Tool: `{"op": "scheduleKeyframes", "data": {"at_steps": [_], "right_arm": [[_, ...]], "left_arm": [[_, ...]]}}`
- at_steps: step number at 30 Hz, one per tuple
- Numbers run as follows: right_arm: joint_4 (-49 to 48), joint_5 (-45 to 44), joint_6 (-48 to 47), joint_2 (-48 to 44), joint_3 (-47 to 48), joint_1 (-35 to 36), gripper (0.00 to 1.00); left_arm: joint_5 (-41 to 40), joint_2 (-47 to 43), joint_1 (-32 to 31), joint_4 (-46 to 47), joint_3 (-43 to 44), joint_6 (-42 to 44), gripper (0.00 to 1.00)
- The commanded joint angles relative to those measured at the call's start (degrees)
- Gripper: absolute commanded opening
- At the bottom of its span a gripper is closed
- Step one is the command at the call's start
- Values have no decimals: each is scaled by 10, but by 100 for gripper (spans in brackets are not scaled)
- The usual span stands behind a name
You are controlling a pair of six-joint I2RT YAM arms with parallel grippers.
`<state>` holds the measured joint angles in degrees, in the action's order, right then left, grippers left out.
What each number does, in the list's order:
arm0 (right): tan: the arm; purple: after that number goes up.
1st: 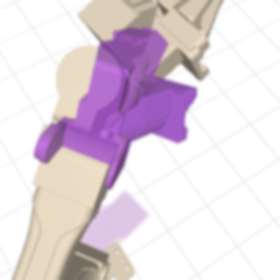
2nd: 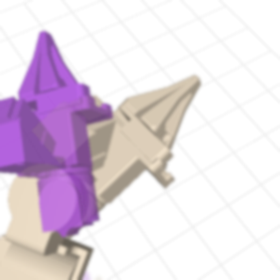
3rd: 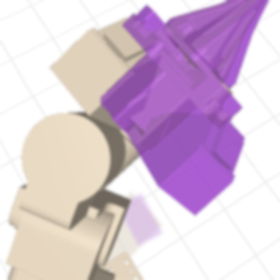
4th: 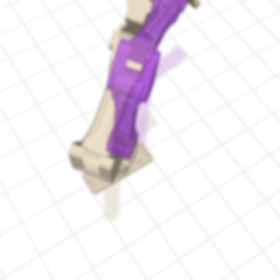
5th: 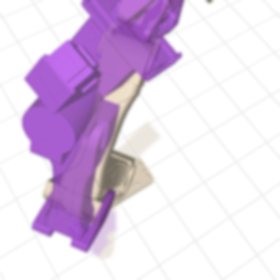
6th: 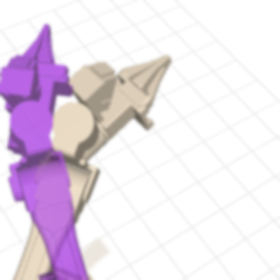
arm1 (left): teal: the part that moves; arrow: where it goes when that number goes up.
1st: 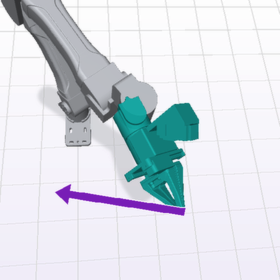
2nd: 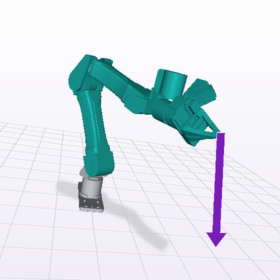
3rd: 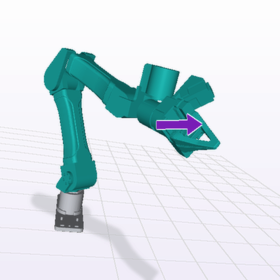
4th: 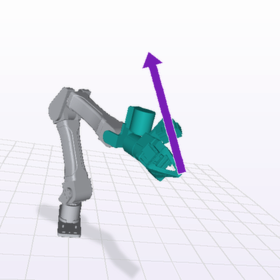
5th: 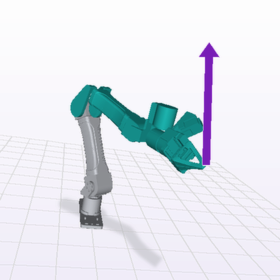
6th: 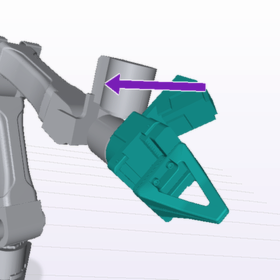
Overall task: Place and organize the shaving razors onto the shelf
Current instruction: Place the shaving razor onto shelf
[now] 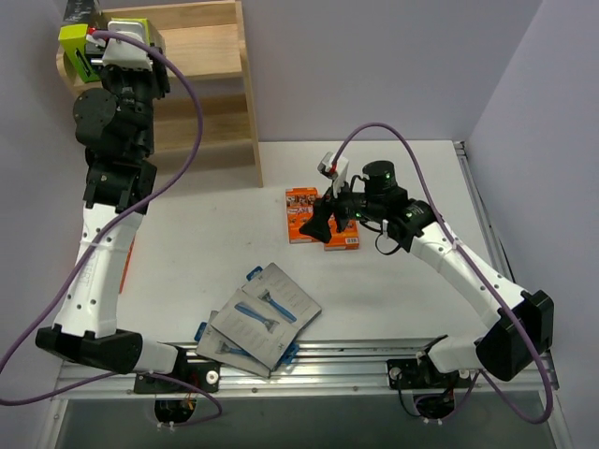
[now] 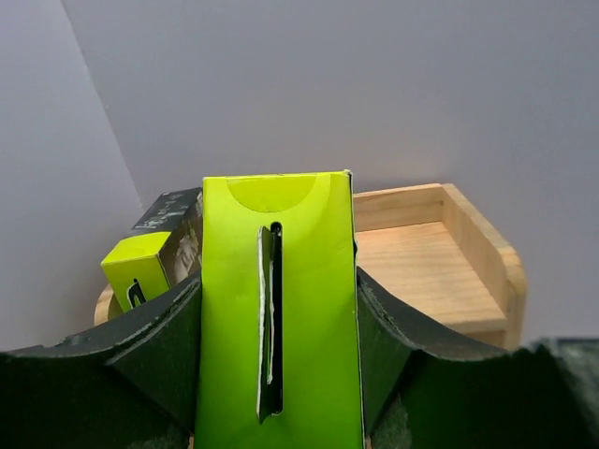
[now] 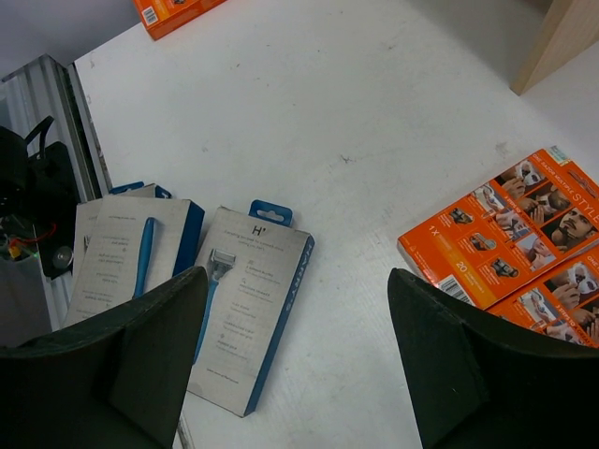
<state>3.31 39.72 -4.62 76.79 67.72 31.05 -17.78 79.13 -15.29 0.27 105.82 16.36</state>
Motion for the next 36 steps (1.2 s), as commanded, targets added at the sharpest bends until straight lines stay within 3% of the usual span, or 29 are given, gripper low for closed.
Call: {"op": "scheduleKeyframes", "data": {"at_steps": [1, 6, 13, 19, 36], "right_arm": [[-13, 25, -9, 1, 14, -4, 73], [-9, 29, -14, 13, 15, -5, 73], [-9, 36, -17, 22, 12, -5, 73], [-11, 47, -17, 41, 20, -5, 72], [-44, 80, -7, 42, 1, -5, 71]], "left_arm": [[18, 7, 38, 163, 12, -24, 2], [36, 53, 58, 234, 1, -31, 2], [61, 74, 60, 225, 30, -70, 2], [79, 81, 60, 167, 112, -84, 2], [131, 254, 90, 216, 328, -89, 2]]}}
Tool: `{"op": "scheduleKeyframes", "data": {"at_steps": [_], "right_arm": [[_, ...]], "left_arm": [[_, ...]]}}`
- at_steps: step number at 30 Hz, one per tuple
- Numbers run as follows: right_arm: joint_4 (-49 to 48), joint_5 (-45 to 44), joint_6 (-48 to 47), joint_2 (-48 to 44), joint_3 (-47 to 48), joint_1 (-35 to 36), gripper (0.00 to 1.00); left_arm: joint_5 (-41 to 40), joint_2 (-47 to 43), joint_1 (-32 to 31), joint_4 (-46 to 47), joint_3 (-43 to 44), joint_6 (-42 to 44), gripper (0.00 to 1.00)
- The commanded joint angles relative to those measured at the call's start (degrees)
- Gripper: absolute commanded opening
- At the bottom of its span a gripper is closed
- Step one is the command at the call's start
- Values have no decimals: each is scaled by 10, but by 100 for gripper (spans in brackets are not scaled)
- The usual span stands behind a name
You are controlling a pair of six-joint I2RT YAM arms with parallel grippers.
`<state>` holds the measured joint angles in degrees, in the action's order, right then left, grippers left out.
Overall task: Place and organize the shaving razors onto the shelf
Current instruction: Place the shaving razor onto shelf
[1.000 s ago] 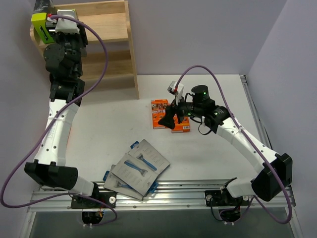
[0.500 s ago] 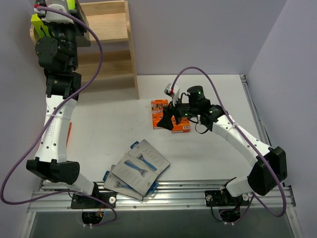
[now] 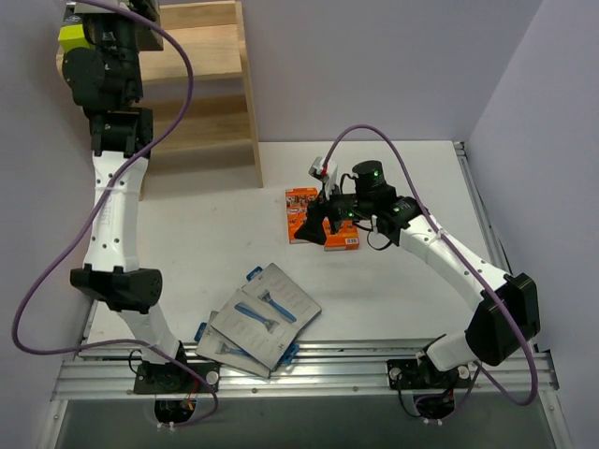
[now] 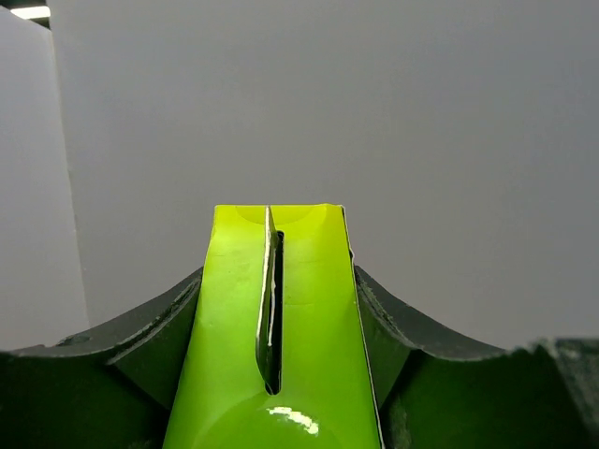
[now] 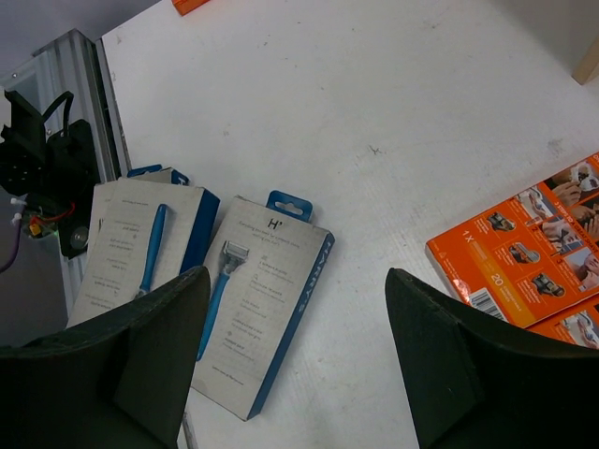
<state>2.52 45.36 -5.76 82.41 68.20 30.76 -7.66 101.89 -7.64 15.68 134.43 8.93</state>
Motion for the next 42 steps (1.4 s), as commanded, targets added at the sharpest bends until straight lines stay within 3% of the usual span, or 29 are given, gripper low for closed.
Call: {"op": "scheduleKeyframes", "data": {"at_steps": [1, 15, 18, 26, 29, 42], "right_arm": [[-38, 26, 7, -14, -7, -1, 71], [-31, 28, -14, 29, -13, 18, 71], [-30, 32, -14, 34, -11, 18, 71], [-31, 34, -9, 30, -18, 23, 70], [-28, 37, -7, 28, -15, 25, 70], [-18, 36, 13, 6, -40, 22, 70]], "left_arm": [[34, 45, 15, 66, 50, -15, 2], [71, 116, 43, 134, 51, -49, 2], [72, 97, 44, 145, 10, -48, 2], [31, -14, 46, 253, -287, -51, 2], [22, -40, 52, 257, -355, -73, 2], [-2, -62, 57, 184, -412, -75, 2]]}}
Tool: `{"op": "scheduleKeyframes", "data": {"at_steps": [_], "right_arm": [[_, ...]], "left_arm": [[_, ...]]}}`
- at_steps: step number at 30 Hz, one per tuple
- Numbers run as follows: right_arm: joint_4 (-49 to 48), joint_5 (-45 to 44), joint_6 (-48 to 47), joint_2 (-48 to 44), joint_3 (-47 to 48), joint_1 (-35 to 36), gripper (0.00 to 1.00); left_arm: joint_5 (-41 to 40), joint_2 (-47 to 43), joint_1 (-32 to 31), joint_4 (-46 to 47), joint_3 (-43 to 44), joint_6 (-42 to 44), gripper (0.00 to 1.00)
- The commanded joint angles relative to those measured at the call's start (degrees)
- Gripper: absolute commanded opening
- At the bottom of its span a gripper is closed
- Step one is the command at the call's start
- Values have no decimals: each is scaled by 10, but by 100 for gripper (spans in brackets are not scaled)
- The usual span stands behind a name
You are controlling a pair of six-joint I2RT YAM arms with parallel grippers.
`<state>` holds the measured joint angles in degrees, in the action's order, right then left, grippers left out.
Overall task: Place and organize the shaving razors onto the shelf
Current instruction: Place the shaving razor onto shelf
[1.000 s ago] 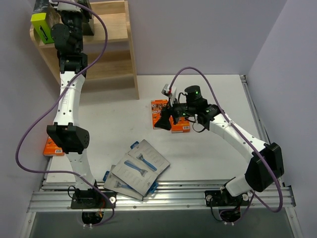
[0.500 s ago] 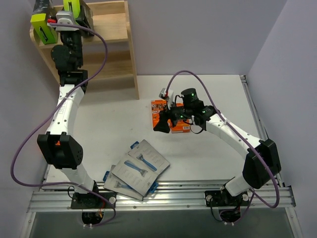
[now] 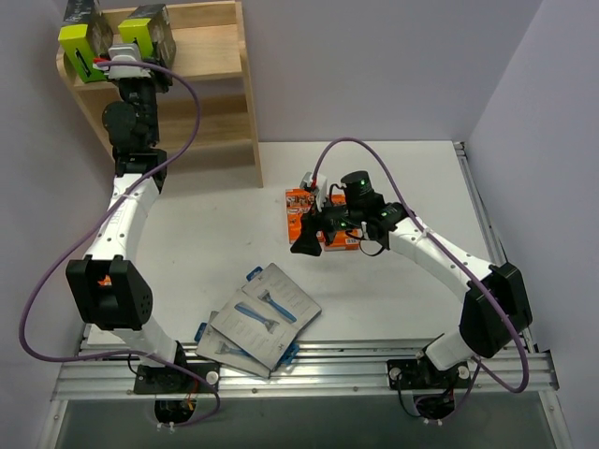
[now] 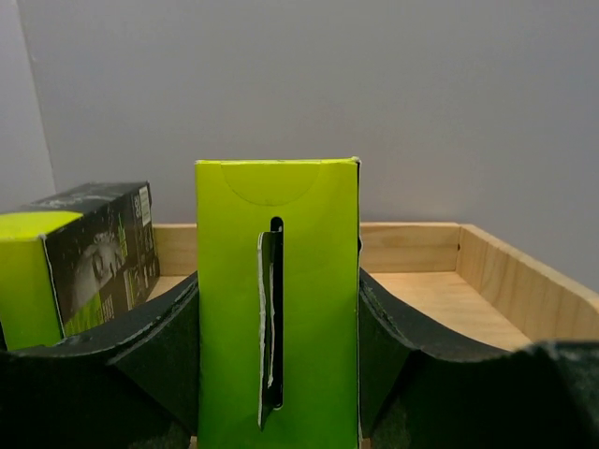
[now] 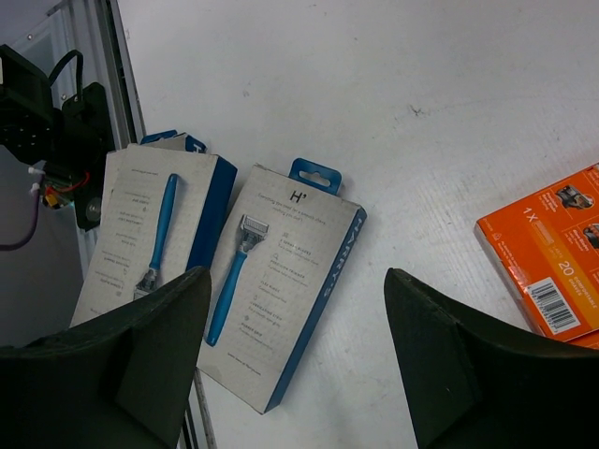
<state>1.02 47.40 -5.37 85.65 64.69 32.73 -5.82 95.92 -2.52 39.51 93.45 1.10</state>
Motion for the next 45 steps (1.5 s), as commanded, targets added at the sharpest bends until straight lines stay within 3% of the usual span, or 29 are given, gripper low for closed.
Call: {"op": "scheduleKeyframes", "data": {"at_steps": [1, 7, 13, 30, 45], "right_arm": [[-3, 16, 11, -29, -5, 2, 70], [-5, 17, 25, -33, -8, 2, 70], [-5, 20, 37, -31, -10, 2, 70], [1, 16, 54, -44, -1, 2, 70], [22, 13, 54, -30, 23, 3, 70]], "left_arm": [[-21, -4, 6, -58, -5, 7, 2], [-23, -6, 7, -78, -11, 9, 2], [-63, 17, 9, -157, 36, -2, 2], [-137, 61, 44, -174, 94, -4, 2], [-109, 115, 96, -237, 182, -65, 2]]}}
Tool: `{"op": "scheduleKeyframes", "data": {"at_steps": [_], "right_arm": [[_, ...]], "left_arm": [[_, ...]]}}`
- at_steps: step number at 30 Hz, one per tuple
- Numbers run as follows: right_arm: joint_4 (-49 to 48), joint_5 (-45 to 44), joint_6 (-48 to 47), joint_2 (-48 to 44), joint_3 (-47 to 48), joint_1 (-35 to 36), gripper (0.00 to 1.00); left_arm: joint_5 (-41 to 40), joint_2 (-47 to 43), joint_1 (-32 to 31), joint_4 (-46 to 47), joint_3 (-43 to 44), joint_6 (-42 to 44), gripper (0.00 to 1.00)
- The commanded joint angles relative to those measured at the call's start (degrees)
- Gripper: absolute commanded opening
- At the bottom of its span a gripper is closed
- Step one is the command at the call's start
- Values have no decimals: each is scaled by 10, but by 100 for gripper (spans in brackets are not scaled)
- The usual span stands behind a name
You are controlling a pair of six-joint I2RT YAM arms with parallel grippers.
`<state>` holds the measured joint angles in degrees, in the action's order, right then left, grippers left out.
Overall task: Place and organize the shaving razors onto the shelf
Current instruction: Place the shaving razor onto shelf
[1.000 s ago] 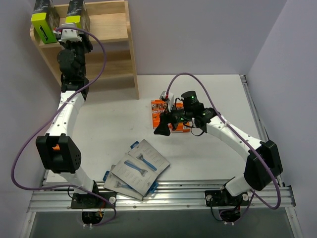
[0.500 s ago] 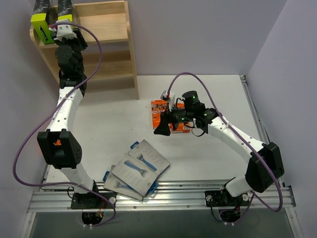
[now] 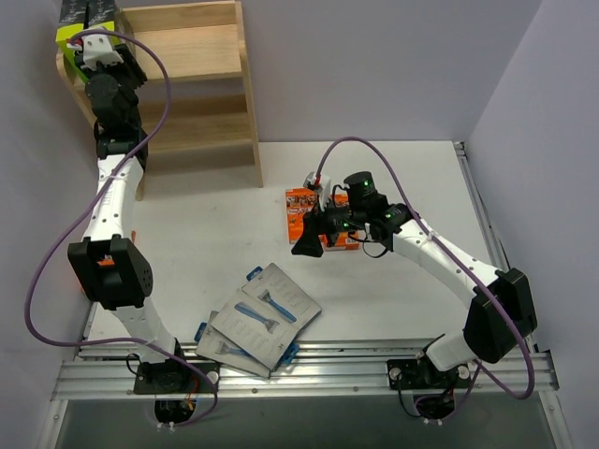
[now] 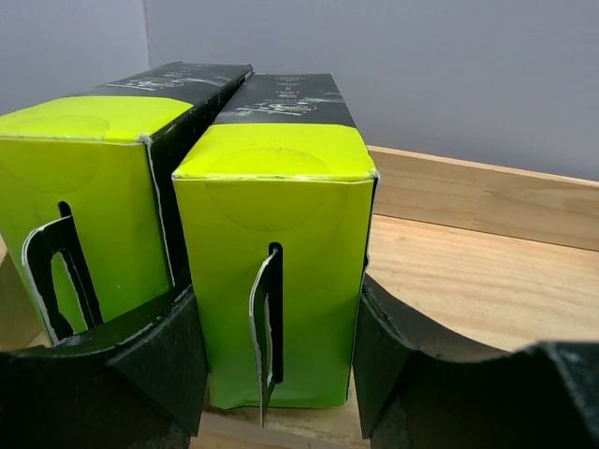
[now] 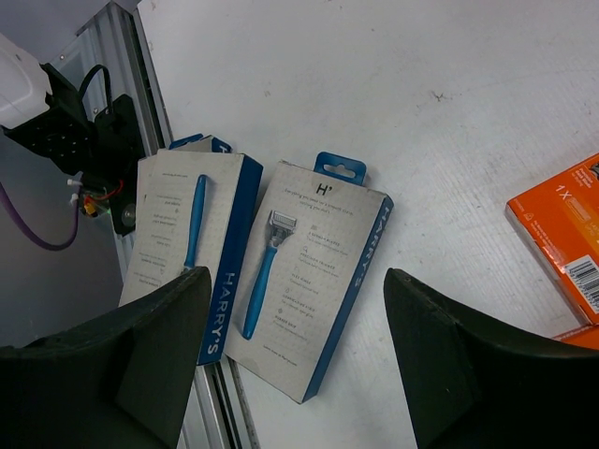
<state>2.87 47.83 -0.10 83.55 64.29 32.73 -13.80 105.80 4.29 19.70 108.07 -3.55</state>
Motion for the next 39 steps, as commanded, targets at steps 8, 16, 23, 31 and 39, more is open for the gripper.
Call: {"op": "scheduleKeyframes", "data": {"at_steps": [8, 16, 23, 31, 39], "right_arm": [[-9, 7, 25, -1, 25, 3, 70], [-23, 5, 37, 3, 18, 8, 71], [-37, 3, 41, -5, 12, 9, 72], [-33, 5, 34, -15, 7, 9, 73], [-8, 14, 16, -37, 4, 7, 73]], "left_arm": [[-30, 30, 42, -64, 59, -29, 16], [-29, 20, 47, -81, 50, -29, 52], [-17, -7, 47, -89, 27, -36, 61], [-5, -35, 46, -94, 3, -42, 84], [2, -66, 45, -99, -26, -44, 100]]}}
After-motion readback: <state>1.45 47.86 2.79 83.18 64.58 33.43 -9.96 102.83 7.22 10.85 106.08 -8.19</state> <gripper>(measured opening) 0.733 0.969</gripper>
